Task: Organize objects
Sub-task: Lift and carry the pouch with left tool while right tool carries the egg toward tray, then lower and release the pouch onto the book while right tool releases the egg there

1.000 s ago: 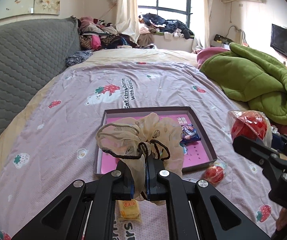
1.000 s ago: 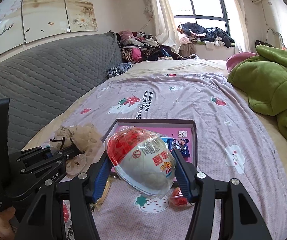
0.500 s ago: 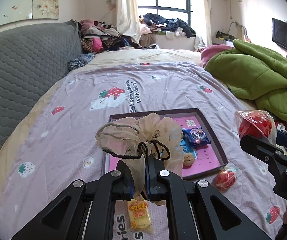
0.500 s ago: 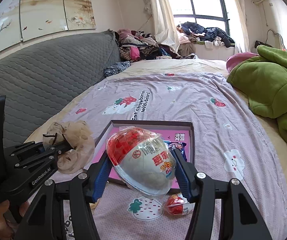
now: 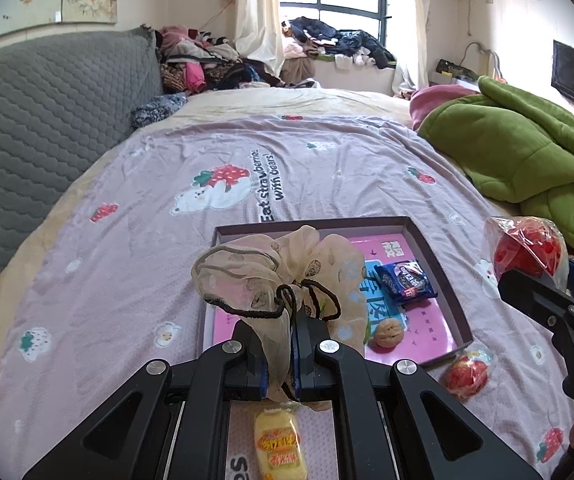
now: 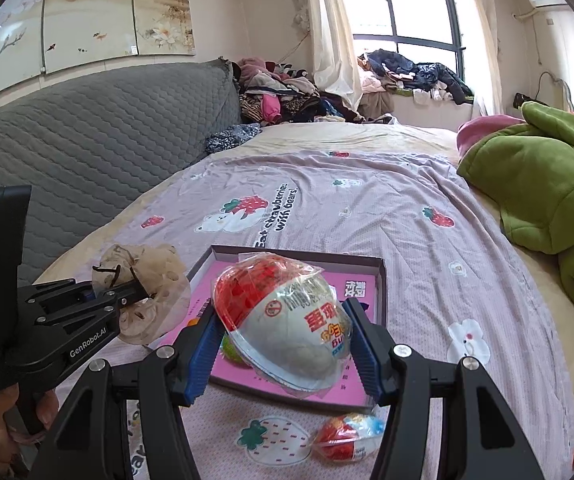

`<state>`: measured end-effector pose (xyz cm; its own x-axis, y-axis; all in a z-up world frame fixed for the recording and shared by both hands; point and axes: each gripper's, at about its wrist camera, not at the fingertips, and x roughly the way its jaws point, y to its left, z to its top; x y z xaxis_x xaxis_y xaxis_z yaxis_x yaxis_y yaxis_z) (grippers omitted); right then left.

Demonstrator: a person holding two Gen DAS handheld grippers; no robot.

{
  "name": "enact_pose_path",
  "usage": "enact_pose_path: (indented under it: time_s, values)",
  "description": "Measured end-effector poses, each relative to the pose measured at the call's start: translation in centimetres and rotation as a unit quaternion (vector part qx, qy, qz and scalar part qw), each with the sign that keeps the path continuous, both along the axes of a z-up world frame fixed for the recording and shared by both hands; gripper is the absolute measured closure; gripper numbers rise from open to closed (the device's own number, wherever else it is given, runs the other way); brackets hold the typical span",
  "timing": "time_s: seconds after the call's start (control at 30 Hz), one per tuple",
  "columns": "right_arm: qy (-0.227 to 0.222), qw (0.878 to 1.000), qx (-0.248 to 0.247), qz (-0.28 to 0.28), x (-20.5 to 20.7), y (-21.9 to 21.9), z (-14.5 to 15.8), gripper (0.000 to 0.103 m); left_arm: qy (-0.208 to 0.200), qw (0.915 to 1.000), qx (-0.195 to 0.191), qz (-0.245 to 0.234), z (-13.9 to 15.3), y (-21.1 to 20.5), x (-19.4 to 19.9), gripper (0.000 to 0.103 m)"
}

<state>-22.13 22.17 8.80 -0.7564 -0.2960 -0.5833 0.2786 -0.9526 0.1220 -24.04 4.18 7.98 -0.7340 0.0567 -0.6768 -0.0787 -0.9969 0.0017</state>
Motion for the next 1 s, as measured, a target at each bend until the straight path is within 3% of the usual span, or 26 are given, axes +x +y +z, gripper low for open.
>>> enact_pose_path:
  time_s: [0.4,1.0]
  values:
    - [-0.013,0.999,0.033,-0.004,-4.0,0.1,-3.4,0.043,-0.018,0.9998,0.004,0.001,-3.4,1.0,-4.3,0.095]
    - [-0.091,0.994,0.061,0.001,-7.2,0.2,-9.3,0.043,-0.079,0.9969,-0.002,-0.003,-8.7,3.2,-9.1,0.094]
